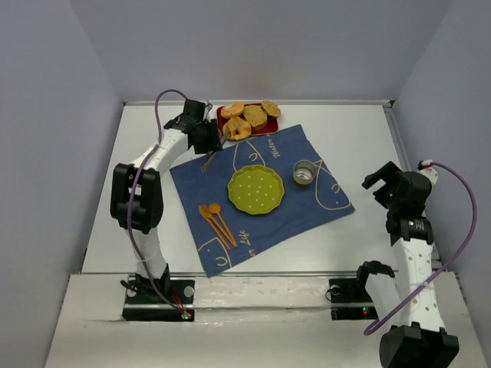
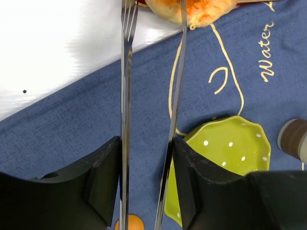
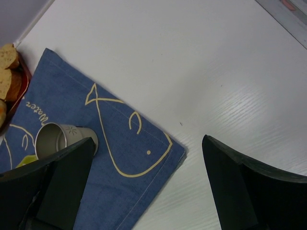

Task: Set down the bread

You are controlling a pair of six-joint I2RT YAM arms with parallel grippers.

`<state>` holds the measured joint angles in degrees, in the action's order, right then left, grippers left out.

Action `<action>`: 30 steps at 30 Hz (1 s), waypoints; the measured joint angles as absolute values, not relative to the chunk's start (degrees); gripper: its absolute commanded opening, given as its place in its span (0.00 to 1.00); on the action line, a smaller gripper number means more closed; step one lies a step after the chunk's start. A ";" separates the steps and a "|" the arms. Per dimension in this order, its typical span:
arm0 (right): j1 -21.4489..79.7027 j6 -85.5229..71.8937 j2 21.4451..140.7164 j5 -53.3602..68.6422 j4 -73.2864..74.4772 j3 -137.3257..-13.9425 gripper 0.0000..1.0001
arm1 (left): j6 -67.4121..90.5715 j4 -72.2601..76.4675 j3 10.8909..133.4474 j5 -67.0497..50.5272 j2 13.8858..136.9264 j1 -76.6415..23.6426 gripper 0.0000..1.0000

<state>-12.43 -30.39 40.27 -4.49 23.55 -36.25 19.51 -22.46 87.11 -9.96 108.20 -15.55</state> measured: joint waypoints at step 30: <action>-12.43 -30.24 39.40 -4.49 23.53 -36.16 1.00 | 18.41 -24.62 94.52 -10.74 115.46 -15.77 0.41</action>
<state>-12.43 -30.24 39.40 -4.49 23.53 -36.16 18.41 -24.62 94.52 -10.74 115.46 -15.77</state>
